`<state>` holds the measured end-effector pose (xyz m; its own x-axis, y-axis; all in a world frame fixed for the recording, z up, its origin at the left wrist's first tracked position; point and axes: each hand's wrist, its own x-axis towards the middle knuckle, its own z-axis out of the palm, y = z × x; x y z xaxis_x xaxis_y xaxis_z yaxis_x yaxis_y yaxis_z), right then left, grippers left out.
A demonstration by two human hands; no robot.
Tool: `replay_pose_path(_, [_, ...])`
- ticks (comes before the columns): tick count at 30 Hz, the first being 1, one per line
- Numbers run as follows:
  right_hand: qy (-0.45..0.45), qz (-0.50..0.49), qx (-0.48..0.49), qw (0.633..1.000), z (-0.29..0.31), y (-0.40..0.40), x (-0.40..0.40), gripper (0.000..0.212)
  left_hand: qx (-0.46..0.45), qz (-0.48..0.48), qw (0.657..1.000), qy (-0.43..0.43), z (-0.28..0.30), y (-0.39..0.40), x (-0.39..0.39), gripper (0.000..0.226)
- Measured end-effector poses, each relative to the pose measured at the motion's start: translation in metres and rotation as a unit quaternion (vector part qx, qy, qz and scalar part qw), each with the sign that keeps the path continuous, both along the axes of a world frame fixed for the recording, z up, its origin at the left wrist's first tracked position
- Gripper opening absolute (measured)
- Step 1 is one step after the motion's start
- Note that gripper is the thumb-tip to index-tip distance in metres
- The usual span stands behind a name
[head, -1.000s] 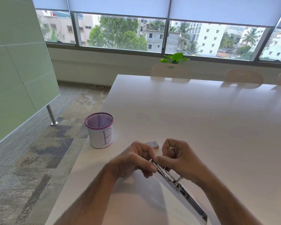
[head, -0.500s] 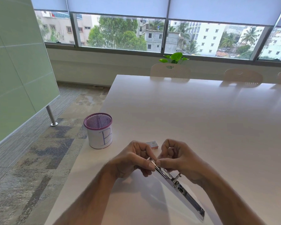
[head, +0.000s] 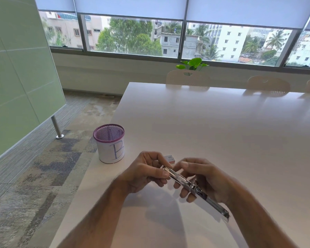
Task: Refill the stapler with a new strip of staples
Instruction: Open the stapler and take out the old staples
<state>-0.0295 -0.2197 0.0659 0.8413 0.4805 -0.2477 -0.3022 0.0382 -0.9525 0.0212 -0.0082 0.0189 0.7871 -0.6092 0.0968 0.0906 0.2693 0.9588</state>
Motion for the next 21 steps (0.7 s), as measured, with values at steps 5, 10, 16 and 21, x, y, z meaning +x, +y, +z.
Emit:
replay_pose_path(5, [-0.109, 0.003, -0.038, 0.993, 0.002, -0.012, 0.000, 0.039, -0.003, 0.063, 0.998, 0.010, 0.000, 0.001, 0.001, 0.015])
replay_pose_path(10, [-0.183, -0.076, -0.116, 0.973, 0.000, -0.012, 0.001, 0.016, 0.013, 0.099, 0.995, 0.021, 0.002, 0.001, 0.002, 0.013])
replay_pose_path(16, [-0.209, -0.091, -0.148, 0.962, -0.003, -0.009, 0.003, 0.011, 0.041, 0.116, 0.991, 0.051, 0.003, -0.001, 0.002, 0.012])
replay_pose_path(21, [-0.252, -0.095, -0.214, 0.939, -0.009, -0.004, 0.005, 0.017, 0.085, 0.124, 0.982, 0.111, 0.004, -0.004, 0.004, 0.015])
